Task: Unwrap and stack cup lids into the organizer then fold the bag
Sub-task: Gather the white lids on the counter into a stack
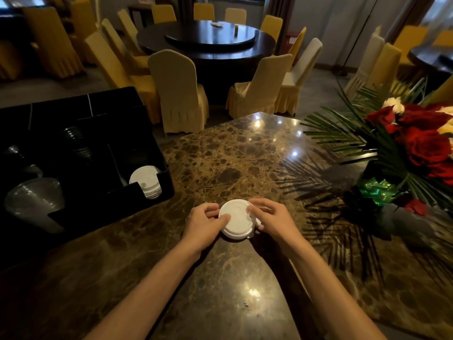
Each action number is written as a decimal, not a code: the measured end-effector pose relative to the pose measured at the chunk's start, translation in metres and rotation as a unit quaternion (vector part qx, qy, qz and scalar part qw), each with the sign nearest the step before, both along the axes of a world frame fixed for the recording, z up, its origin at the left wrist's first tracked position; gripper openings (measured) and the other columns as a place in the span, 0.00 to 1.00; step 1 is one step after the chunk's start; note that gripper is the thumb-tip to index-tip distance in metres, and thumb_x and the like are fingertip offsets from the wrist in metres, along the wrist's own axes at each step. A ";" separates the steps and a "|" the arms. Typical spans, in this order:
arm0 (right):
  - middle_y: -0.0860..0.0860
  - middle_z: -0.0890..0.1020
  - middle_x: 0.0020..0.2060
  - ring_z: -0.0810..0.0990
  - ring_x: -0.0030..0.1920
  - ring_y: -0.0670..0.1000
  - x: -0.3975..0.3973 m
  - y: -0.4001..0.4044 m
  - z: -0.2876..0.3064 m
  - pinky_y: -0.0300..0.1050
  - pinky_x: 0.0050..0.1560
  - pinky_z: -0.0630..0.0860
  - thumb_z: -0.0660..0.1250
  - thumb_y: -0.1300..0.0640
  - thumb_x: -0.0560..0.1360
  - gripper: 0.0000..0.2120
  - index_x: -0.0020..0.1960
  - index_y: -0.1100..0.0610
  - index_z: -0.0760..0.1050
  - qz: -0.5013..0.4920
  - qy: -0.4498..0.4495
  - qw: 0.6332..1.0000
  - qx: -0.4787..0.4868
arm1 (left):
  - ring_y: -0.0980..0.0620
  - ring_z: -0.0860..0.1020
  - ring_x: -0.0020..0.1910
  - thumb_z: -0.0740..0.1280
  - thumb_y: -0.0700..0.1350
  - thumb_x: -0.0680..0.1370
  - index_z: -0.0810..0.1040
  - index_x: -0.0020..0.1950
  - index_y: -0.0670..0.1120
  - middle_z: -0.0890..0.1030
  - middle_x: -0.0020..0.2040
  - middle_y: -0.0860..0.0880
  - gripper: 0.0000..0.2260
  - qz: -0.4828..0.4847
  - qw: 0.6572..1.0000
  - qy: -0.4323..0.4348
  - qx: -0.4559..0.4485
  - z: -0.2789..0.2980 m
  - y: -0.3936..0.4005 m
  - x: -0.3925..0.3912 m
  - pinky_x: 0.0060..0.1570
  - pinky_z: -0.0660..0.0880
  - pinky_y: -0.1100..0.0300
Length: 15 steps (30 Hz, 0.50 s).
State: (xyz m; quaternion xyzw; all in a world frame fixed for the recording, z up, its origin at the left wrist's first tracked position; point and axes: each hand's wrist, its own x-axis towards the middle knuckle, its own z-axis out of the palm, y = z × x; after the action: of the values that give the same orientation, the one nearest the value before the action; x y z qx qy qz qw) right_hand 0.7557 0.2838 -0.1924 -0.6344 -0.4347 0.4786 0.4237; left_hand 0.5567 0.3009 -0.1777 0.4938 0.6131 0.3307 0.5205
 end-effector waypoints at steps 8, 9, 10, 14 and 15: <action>0.41 0.88 0.49 0.86 0.50 0.42 -0.001 -0.021 0.001 0.40 0.47 0.84 0.74 0.53 0.78 0.09 0.55 0.42 0.84 -0.029 0.084 0.995 0.035 | 0.56 0.79 0.59 0.79 0.37 0.70 0.77 0.70 0.46 0.79 0.66 0.50 0.29 -0.032 0.998 -0.053 0.011 0.010 -0.010 0.001 0.65 0.77 0.50; 0.42 0.88 0.49 0.86 0.51 0.43 0.000 -0.022 0.002 0.40 0.48 0.84 0.74 0.53 0.78 0.09 0.54 0.40 0.84 -0.025 0.086 0.995 0.037 | 0.56 0.81 0.57 0.78 0.36 0.71 0.76 0.70 0.47 0.79 0.66 0.50 0.29 -0.038 0.998 -0.057 0.014 0.011 -0.010 -0.001 0.63 0.78 0.50; 0.43 0.88 0.49 0.86 0.52 0.43 0.002 -0.023 0.002 0.40 0.49 0.84 0.75 0.53 0.77 0.09 0.54 0.40 0.84 -0.020 0.081 0.996 0.037 | 0.54 0.83 0.56 0.78 0.36 0.71 0.76 0.71 0.47 0.79 0.66 0.50 0.29 -0.048 0.997 -0.061 0.015 0.011 -0.011 -0.002 0.61 0.80 0.52; 0.43 0.83 0.60 0.81 0.61 0.42 0.012 -0.021 0.006 0.43 0.60 0.79 0.75 0.46 0.76 0.22 0.69 0.42 0.77 0.043 0.007 0.999 0.024 | 0.51 0.84 0.56 0.78 0.36 0.71 0.75 0.72 0.48 0.80 0.66 0.50 0.30 -0.103 0.992 -0.065 0.030 0.014 -0.010 -0.007 0.53 0.82 0.59; 0.43 0.82 0.62 0.79 0.62 0.41 0.013 -0.020 0.008 0.42 0.61 0.77 0.74 0.43 0.76 0.25 0.71 0.43 0.75 0.064 -0.013 0.998 0.024 | 0.51 0.83 0.57 0.78 0.36 0.72 0.75 0.72 0.48 0.80 0.65 0.50 0.30 -0.118 0.990 -0.062 0.035 0.015 -0.009 -0.008 0.53 0.82 0.59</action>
State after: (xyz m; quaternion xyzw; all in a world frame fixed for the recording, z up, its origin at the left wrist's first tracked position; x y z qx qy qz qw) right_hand 0.7690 0.2639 -0.1842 -0.6011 -0.4908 0.4862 0.4017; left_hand 0.5490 0.2918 -0.1627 0.5593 0.5051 0.3176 0.5754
